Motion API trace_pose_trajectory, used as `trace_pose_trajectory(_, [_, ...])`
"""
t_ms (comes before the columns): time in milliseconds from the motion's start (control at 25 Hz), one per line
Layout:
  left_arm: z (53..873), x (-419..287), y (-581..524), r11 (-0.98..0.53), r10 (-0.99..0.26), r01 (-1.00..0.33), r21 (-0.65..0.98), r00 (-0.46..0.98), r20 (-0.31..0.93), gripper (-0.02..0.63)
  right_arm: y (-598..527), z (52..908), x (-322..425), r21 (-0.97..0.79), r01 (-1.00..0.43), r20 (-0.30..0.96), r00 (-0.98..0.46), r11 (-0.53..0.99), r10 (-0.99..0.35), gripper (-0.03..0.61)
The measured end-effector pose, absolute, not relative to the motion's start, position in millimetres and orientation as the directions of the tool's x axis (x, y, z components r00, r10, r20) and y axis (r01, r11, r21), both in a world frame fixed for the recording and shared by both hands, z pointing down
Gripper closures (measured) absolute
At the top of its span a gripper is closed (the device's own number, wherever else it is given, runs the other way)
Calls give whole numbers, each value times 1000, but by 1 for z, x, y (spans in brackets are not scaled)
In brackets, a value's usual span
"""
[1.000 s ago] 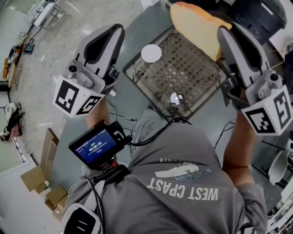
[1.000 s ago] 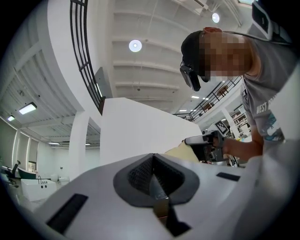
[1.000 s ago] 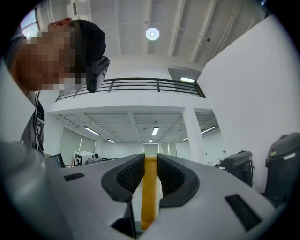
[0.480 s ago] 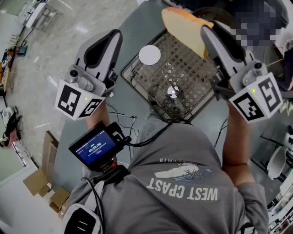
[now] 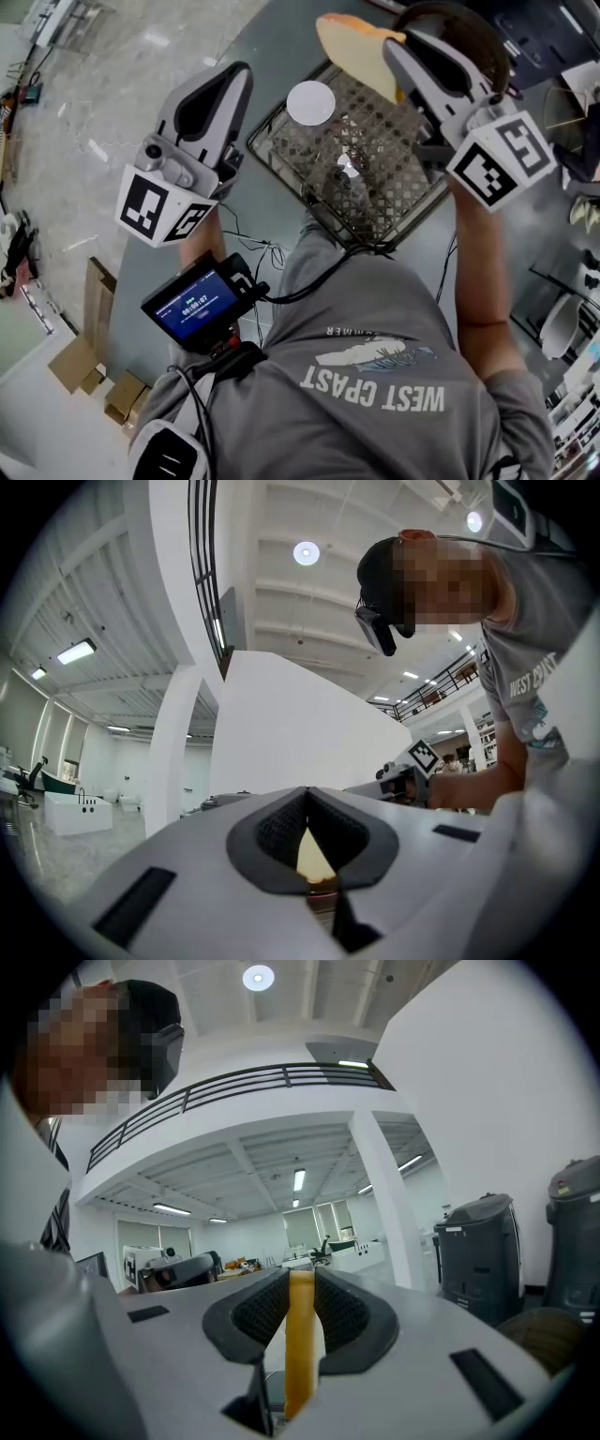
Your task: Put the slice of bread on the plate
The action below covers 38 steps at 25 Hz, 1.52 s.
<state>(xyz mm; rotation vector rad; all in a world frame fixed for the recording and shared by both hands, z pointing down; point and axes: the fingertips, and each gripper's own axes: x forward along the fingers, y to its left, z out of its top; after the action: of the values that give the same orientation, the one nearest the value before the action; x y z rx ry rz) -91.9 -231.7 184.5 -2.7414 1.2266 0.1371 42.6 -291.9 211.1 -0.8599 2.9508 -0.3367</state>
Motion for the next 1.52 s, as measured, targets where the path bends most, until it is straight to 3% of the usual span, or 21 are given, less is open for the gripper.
trace_pose_trajectory(640, [246, -135, -264, -637, -769, -771, 18, 633, -90, 607, -363, 349, -23, -389, -516, 211, -856, 763, -471, 497])
trace_pose_trajectory(1520, [293, -161, -275, -621, -783, -776, 111, 617, -70, 607, -397, 477, -56, -535, -535, 368, -844, 654, -390, 497])
